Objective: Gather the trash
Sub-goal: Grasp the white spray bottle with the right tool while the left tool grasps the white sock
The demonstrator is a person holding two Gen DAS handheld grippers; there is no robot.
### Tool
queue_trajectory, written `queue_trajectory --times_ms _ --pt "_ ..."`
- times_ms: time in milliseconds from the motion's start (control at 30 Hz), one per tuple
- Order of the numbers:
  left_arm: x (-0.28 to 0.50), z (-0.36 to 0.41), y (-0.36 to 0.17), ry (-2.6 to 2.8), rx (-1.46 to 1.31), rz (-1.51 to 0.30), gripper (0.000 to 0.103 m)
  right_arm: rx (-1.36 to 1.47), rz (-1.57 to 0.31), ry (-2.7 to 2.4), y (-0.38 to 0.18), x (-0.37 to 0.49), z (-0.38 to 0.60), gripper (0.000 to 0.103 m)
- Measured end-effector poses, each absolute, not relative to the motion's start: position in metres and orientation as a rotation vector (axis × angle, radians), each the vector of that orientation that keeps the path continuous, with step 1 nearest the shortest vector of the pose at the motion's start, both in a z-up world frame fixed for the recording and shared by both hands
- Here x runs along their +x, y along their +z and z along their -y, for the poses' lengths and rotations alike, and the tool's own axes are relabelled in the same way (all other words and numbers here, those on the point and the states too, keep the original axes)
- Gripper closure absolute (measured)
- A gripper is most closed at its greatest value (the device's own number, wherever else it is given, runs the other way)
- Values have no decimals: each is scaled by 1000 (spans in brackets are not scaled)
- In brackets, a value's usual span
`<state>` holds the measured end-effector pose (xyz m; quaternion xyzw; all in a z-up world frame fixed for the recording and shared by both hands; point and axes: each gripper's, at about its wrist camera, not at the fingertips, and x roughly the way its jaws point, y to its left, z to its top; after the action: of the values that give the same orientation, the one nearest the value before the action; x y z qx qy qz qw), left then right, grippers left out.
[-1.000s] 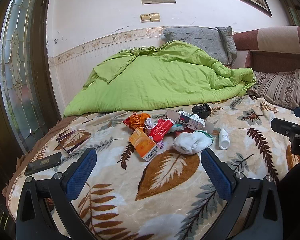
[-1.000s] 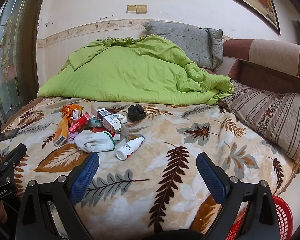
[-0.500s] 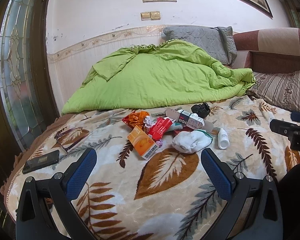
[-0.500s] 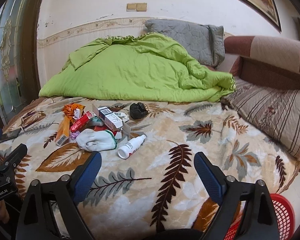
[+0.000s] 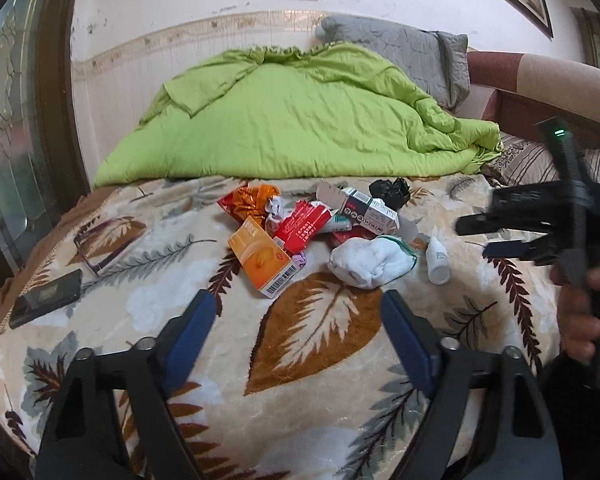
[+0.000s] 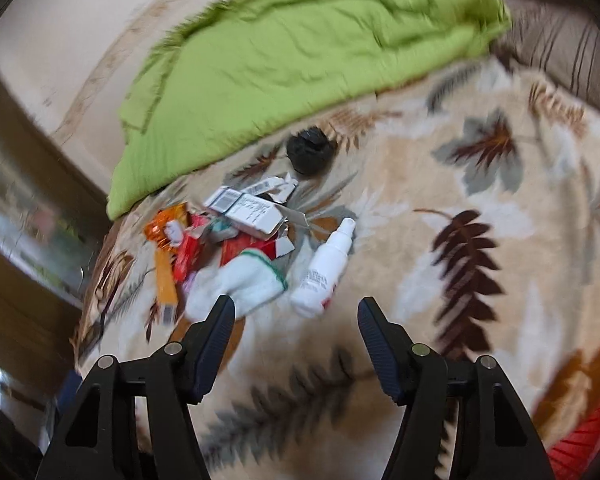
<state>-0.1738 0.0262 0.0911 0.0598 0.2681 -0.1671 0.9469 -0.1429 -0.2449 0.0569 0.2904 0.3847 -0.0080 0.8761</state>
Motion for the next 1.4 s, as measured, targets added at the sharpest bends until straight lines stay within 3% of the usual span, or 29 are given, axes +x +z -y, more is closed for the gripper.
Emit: queue_trajectory --times_ms 200,300,433,833,867,933,1100,1400 --pt "-146 -19 99 -397 122 -592 21 706 -918 -52 22 -89 249 40" --pt "-131 -7 105 -438 136 -606 21 715 -964 -56 4 -77 252 63" --pt "-109 24 105 -500 185 -620 21 751 -917 -42 9 -90 270 69" --pt "-43 85 32 -481 268 -812 21 662 -829 -115 31 -124 289 70" --pt "-42 87 29 -475 278 -812 23 658 -837 -117 29 -119 287 70" --pt "-41 89 22 -474 294 -820 50 659 -861 -105 25 -116 284 70" --pt "-45 90 20 -484 297 -794 65 647 -919 -97 16 -111 277 70" --pt "-70 81 43 -506 229 -738 67 587 -936 -84 16 -109 268 71"
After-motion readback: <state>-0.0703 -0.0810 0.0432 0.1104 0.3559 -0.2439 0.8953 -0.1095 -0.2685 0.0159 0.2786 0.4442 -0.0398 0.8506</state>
